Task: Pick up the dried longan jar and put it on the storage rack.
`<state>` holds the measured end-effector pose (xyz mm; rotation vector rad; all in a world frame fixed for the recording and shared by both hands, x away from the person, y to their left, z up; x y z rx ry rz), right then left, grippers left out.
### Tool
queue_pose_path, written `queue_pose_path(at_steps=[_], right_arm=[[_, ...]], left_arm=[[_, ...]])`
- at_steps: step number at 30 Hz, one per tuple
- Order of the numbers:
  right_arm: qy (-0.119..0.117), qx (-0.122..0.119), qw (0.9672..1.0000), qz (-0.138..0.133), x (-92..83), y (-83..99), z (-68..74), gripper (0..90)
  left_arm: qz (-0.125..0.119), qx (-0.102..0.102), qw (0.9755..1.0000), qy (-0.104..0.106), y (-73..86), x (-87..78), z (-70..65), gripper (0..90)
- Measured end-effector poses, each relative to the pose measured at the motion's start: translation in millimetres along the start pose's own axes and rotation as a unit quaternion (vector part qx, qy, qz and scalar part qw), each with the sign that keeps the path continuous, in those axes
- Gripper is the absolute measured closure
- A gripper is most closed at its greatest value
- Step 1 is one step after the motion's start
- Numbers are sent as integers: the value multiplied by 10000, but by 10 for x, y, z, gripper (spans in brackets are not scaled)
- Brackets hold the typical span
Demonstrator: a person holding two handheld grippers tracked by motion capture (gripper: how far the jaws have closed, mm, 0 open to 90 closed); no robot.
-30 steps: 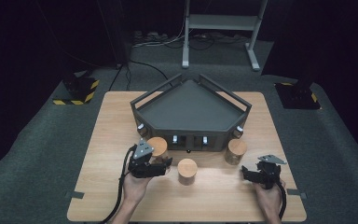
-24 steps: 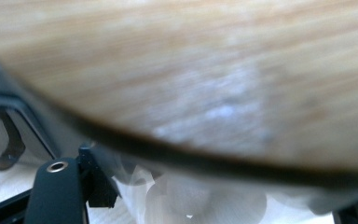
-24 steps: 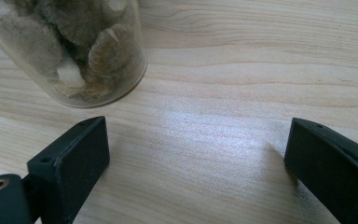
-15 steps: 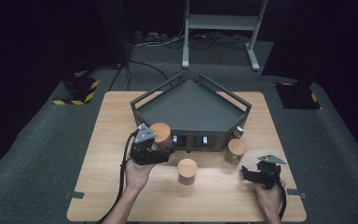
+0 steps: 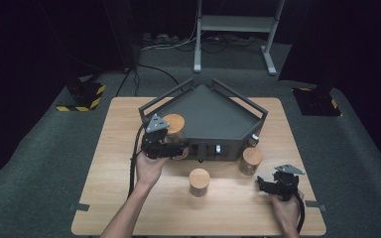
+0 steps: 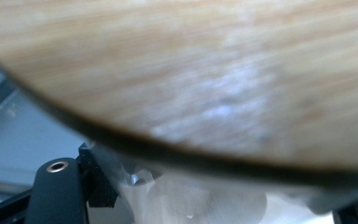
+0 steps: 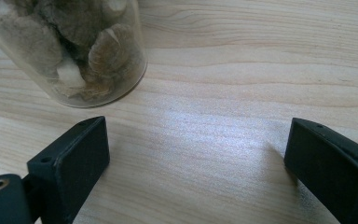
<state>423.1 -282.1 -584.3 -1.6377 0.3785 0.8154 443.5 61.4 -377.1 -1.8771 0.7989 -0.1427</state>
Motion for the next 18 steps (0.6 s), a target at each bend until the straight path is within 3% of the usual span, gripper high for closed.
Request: queue_pose_path(at_steps=[7, 18], right_arm=[[-2, -3, 10000, -3, 0, 0, 0, 58], [-2, -3, 10000, -2, 0, 0, 0, 59]], left_arm=[[-28, 31, 9999, -130, -170, 140, 6, 262], [-92, 144, 9980, -610, -330, 482, 98, 261]])
Point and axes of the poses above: each handheld gripper's, and its own axes: x roughly forward along the jaws, y roughly out of its underside, z roughly to its left, the point moved 6 cm from there along x, roughly forward along the jaws, and after that the axes turned 3 degrees about -x, right-handed, at the moved point
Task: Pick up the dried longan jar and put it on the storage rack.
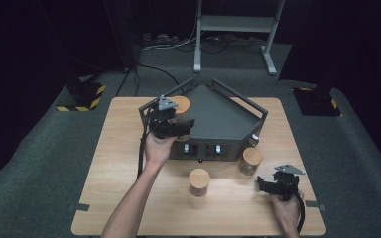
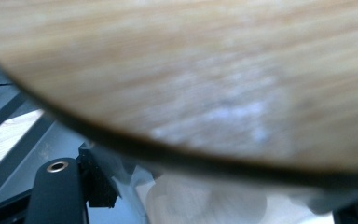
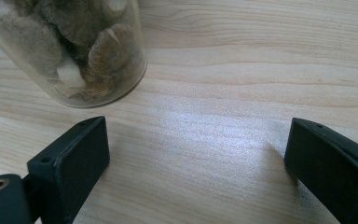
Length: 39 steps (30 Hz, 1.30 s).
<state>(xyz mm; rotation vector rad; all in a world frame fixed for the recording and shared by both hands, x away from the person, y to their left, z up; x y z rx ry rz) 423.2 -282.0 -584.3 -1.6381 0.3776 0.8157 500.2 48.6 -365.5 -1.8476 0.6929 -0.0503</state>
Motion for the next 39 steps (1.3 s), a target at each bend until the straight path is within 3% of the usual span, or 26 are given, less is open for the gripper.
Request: queue_pose_path(at_steps=[7, 9, 16, 22, 30, 37, 39], right_arm=[[10, 10, 10000, 2, 0, 0, 0, 59], [11, 13, 10000, 2, 1, -1, 0, 59], [6, 9, 10000, -1, 0, -1, 1, 61], [6, 10, 10000, 0, 0, -1, 1, 61], [7, 10, 10000, -1, 0, -1, 1, 61], [4, 6, 10000, -3, 0, -1, 0, 61], [6, 10, 10000, -1, 0, -1, 0, 61]], left_arm=[[-43, -47, 9998, -211, -17, 225, 66, 261], [-23, -111, 9991, -400, 15, 340, 110, 261], [13, -54, 9980, -623, 76, 502, 167, 261], [40, -25, 9971, -761, 109, 559, 247, 261], [-20, -60, 9971, -759, 124, 566, 279, 261], [-18, 104, 9960, -890, 177, 578, 314, 261], [-55, 45, 9962, -868, 180, 573, 321, 261]])
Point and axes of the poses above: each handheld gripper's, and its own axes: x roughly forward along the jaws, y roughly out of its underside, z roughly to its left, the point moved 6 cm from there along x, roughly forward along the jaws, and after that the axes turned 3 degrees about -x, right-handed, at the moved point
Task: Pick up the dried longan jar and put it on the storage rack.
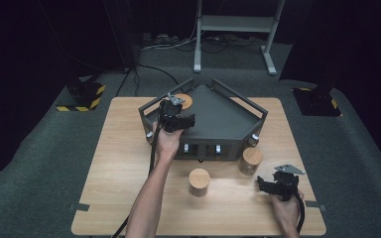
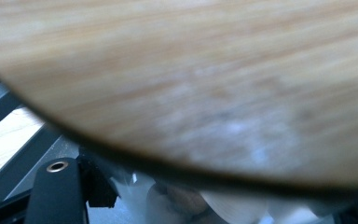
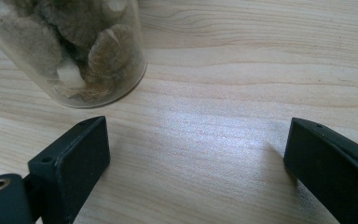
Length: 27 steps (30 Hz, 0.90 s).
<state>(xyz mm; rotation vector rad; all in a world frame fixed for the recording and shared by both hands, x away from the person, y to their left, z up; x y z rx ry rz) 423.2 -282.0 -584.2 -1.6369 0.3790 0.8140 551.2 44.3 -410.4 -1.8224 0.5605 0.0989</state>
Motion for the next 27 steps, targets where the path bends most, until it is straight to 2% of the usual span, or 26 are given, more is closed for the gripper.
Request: queue_pose_path(at_steps=[13, 17, 20, 27], right_arm=[[-4, -4, 10000, -3, 1, 0, 0, 62], [-4, -5, 10000, -3, 1, 0, 0, 62], [-4, -4, 10000, -3, 0, 0, 0, 62], [-1, -1, 10000, 0, 0, 0, 0, 62]], left_arm=[[-72, -49, 10000, 10, 2, -14, 45, 260], [-75, 77, 9999, -103, 19, -12, 55, 209], [-142, -78, 9999, 36, -8, -40, 55, 159], [-142, -41, 9998, 127, -33, -109, 15, 112]])
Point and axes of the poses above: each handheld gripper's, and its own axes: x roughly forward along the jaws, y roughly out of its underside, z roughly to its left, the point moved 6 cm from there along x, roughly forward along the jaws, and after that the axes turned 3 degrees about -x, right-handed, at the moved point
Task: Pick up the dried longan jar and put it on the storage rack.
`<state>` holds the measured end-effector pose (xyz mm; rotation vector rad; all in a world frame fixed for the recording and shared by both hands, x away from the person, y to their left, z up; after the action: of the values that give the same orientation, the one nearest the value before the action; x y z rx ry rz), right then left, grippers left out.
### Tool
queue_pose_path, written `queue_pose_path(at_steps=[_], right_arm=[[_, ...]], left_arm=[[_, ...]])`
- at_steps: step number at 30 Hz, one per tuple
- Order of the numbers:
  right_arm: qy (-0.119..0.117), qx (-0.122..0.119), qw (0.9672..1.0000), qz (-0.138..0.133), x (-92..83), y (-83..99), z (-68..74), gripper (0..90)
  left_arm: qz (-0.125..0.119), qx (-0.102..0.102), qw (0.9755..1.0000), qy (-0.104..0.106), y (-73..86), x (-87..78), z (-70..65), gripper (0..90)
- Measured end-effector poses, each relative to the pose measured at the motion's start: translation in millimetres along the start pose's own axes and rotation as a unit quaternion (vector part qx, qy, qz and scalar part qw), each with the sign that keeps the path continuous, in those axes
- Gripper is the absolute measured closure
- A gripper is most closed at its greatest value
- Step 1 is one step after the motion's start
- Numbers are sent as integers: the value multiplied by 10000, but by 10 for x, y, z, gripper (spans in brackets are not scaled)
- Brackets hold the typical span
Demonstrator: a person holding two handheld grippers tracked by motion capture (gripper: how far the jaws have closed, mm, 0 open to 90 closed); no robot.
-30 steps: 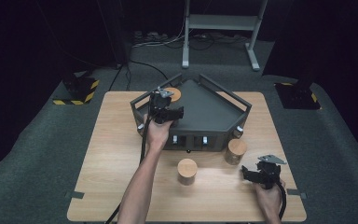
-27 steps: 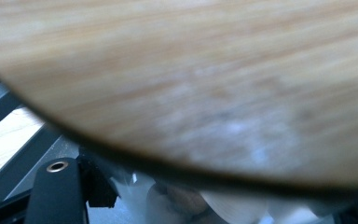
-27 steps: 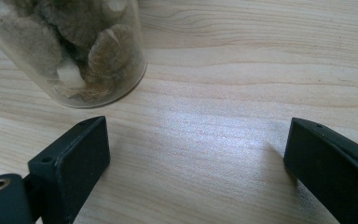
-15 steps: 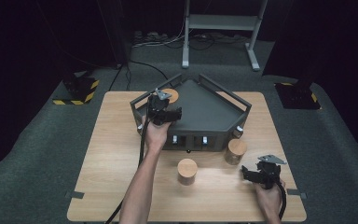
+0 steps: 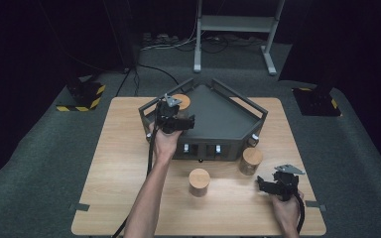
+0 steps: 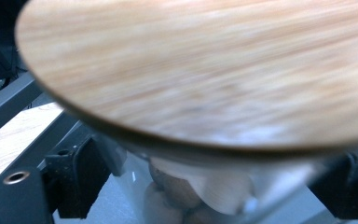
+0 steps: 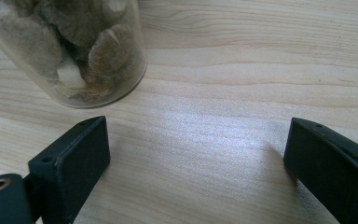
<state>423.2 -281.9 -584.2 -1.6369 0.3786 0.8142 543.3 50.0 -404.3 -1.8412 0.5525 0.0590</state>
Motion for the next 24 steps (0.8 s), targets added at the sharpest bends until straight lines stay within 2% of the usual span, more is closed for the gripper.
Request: queue_pose_path(at_steps=[14, 23, 24], right_arm=[[-2, -3, 10000, -3, 0, 0, 0, 62], [-2, -3, 10000, -3, 0, 0, 0, 62], [-2, -3, 10000, -4, 0, 0, 0, 62]], left_arm=[[-30, 25, 9999, 117, -80, -235, -51, 95], [11, 51, 9999, 124, -75, -297, -65, 93], [42, 114, 9998, 131, -74, -313, -61, 93]])
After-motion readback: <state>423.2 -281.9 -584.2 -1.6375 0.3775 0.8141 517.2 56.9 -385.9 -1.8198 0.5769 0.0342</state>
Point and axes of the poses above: each handheld gripper's, and its own axes: x roughly forward along the jaws, y roughly out of its underside, z roughly to its left, the point moved 6 cm from there along x, roughly forward along the jaws, and after that the axes turned 3 degrees about -x, right-handed, at the moved point
